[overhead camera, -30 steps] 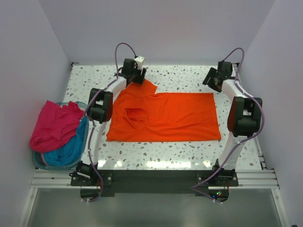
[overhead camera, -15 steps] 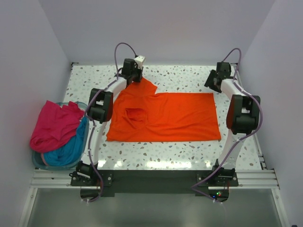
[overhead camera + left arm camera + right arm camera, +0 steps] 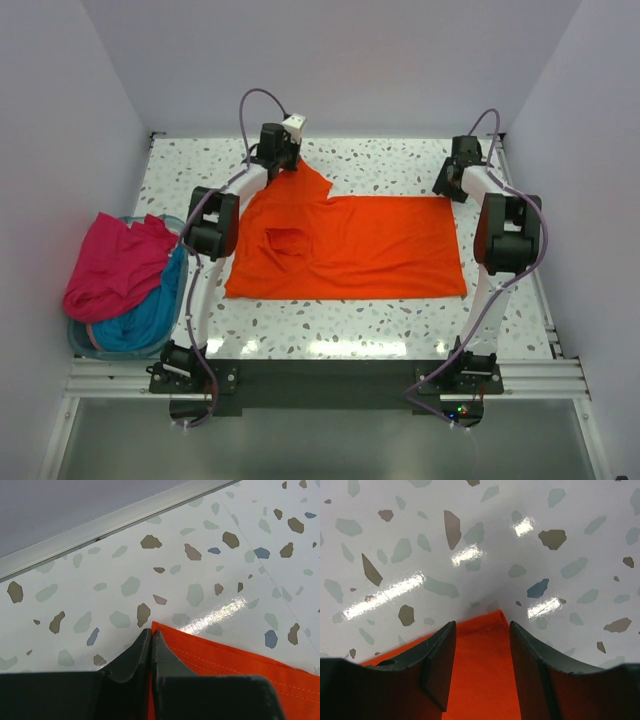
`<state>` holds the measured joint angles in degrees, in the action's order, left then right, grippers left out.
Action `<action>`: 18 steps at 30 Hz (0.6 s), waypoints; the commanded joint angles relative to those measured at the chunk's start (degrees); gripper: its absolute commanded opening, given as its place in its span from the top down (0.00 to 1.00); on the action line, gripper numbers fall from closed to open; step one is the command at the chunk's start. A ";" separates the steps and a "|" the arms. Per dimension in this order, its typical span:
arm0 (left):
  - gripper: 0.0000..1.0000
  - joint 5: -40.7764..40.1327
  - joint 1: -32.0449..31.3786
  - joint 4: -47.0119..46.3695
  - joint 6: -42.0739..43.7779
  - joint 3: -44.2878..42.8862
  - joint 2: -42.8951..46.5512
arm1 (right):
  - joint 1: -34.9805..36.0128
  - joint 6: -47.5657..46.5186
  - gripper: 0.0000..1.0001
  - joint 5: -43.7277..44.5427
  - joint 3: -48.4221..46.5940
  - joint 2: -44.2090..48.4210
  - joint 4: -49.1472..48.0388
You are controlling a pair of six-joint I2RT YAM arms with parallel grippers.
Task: Fold and stack the t-shirts
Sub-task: Fold the tshirt
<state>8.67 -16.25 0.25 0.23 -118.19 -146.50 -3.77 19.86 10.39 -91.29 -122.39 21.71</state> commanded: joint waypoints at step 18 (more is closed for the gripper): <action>0.97 -2.52 1.48 -8.60 -3.13 1.04 4.64 | -0.18 0.27 0.95 0.77 -5.74 -3.56 1.93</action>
<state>6.83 -15.99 -3.07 -1.89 -116.46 -146.47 -3.77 20.01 11.18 -93.60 -124.88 23.46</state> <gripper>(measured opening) 0.056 0.071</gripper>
